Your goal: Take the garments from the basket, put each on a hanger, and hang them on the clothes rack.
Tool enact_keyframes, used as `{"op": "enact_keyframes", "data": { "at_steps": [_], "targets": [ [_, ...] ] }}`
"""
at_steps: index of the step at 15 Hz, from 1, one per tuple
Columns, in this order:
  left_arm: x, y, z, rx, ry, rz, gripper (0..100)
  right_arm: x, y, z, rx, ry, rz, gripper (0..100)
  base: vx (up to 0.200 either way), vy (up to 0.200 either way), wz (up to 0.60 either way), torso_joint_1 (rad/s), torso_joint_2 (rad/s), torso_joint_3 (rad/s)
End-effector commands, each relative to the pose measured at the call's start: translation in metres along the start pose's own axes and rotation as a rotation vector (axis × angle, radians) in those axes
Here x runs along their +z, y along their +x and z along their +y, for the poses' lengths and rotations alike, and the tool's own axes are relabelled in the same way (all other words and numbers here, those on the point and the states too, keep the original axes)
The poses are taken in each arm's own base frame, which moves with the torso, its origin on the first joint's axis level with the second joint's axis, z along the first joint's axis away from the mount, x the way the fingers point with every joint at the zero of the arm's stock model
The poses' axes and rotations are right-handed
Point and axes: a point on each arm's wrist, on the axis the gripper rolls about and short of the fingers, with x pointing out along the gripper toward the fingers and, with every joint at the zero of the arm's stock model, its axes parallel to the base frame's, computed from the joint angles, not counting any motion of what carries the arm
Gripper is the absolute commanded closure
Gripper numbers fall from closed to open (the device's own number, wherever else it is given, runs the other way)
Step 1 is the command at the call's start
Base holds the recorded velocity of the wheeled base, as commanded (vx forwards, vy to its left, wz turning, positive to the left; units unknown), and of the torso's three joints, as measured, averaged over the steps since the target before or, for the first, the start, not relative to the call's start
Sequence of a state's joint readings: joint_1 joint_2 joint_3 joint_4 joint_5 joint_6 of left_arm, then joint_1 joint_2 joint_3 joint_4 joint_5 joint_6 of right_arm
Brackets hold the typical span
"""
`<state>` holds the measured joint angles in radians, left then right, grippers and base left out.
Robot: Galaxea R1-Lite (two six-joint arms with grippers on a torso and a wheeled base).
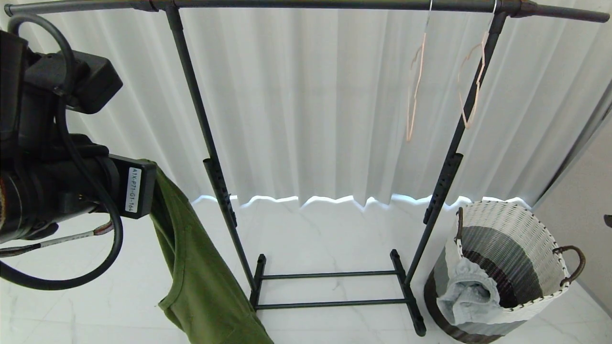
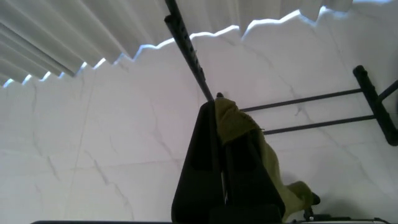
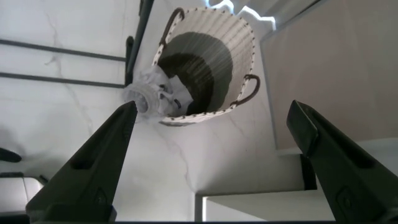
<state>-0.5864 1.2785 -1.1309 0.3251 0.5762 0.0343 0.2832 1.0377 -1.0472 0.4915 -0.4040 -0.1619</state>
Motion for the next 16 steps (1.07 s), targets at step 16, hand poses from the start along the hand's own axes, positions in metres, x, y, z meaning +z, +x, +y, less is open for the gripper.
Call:
{"op": "enact_keyframes", "data": {
  "at_steps": [16],
  "targets": [
    [0.0016,-0.0071,-0.0081,-0.050,0.028,-0.023,100,0.0038,0.0031,-0.0024,-0.030,0.040,-0.036,0,0.063,0.000,0.00,0.141,-0.32,-0.185]
  ]
}}
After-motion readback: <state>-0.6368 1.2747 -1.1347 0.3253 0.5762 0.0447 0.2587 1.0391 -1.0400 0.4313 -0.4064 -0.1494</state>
